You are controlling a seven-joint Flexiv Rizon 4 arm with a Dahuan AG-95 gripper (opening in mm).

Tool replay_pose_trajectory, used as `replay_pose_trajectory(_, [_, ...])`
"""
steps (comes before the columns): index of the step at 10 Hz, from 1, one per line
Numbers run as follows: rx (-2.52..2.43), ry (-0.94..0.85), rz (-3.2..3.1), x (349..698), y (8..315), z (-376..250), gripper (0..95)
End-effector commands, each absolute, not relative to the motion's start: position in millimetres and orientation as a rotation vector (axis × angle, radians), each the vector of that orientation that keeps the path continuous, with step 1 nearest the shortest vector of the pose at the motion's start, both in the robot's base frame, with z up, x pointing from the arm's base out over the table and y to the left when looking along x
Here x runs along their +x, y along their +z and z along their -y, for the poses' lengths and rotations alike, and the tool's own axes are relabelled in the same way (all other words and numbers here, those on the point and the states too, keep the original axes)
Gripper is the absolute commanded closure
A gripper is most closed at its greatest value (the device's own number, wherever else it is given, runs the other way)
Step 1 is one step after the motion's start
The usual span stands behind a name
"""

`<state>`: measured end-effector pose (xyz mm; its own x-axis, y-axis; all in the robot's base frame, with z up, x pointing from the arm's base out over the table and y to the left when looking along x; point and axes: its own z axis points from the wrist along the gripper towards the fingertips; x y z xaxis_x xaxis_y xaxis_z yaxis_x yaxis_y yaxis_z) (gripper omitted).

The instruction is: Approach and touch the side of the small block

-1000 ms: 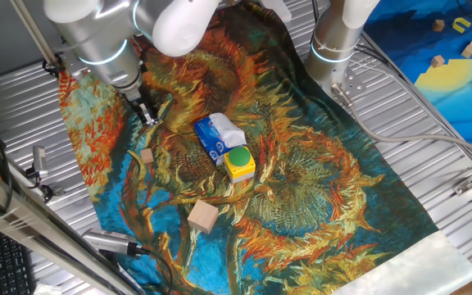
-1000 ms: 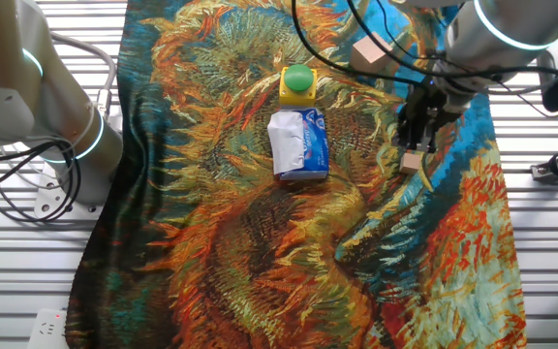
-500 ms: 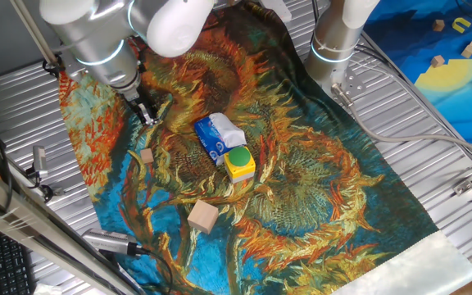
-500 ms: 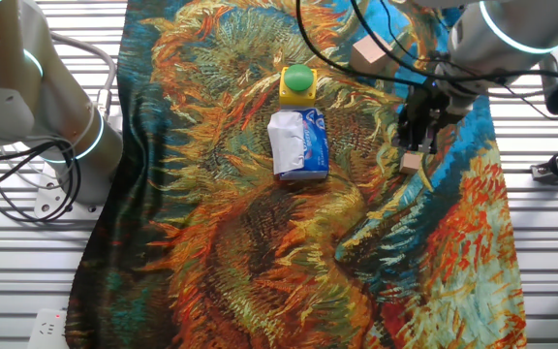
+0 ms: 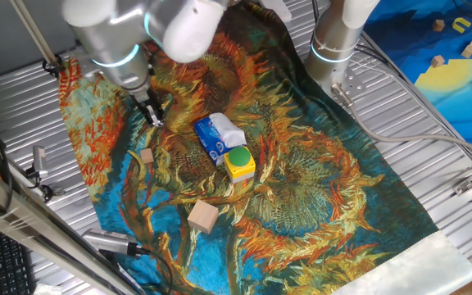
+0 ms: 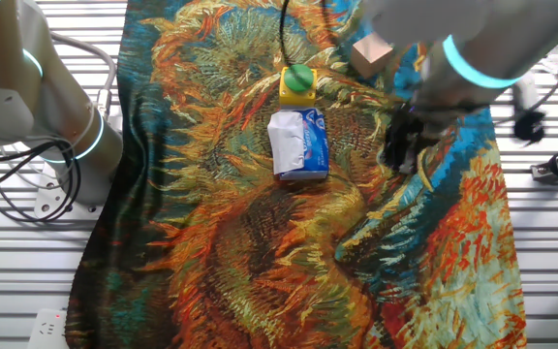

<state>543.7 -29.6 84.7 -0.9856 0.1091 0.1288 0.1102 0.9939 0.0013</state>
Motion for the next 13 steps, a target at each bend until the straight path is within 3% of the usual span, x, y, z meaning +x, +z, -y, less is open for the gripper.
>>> replay_pose_trajectory(1, [-0.168, -0.026, 3.036, 539.0, 64.7, 31.9, 95.0])
replay_pose_trajectory(5, [-0.196, -0.016, 3.069, 542.5, 48.2, 34.0, 95.0])
replay_pose_trajectory(13, [-0.181, -0.029, 3.076, 592.6, 48.9, 47.8, 95.0])
